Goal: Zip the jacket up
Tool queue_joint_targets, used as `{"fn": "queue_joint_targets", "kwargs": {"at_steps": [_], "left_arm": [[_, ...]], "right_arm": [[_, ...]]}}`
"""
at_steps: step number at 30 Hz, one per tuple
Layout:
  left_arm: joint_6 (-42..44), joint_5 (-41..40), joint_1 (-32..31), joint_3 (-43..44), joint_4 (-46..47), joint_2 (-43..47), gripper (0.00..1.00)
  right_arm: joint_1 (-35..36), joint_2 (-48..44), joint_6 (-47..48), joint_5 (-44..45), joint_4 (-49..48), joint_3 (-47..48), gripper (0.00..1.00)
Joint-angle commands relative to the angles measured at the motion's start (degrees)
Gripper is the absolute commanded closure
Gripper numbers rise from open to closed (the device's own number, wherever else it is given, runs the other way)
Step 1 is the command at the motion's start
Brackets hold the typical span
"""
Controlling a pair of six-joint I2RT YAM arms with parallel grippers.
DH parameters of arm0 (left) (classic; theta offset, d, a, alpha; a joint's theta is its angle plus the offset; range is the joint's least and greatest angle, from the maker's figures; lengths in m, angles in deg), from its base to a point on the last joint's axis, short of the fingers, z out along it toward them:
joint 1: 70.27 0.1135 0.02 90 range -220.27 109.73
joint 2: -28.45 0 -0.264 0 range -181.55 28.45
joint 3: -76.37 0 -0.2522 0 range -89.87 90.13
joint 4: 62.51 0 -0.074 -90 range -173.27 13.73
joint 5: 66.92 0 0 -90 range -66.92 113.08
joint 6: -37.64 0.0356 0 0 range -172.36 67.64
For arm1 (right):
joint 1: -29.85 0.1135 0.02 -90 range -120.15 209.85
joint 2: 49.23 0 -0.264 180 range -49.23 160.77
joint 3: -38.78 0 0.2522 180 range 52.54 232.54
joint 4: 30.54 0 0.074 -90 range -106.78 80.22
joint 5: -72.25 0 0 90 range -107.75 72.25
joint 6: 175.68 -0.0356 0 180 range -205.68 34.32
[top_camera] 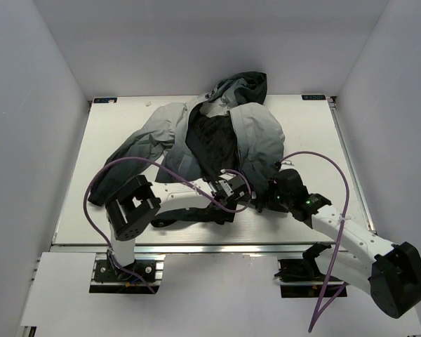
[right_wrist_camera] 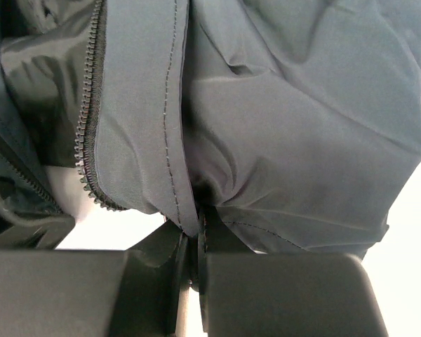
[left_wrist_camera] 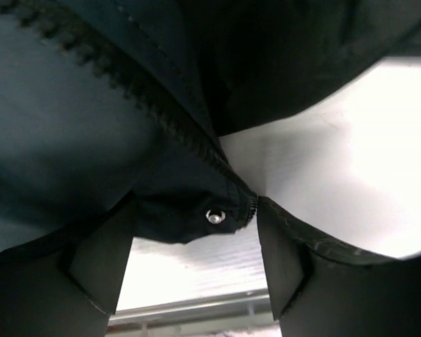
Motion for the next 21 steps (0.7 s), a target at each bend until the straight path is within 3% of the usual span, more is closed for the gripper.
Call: {"fn": "queue_joint_targets", "kwargs": {"at_steps": [1,5,10,14,21], "left_arm": [[0.2,-0.9,0.6,0.6,-0.2,-2.8,0.23],[2.0,0.5,0.5,0.0,1.2,-0.8,0.22],[4.5,3.5,0.5,-0.3,2.9,6.4,0.11],[3.6,1.4,0.5,-1.7,2.1,11.9,0.08],[3.3,0.8,2.1,-5.7,3.7,12.3,0.02]], "right_arm": [[-0.4,0.0,-0.7,1.7,-0.2,-0.3,1.00],[-0.4,-0.2,-0.9,1.8,-0.6,-1.1,1.00],[-0.4,0.4,-1.1,2.0,-0.6,-0.9,1.00],[-0.4,0.4,-1.0,2.4,-0.3,-0.7,1.00],[-0.4,0.9,-0.8,2.7,0.2,-0.1,1.00]]}}
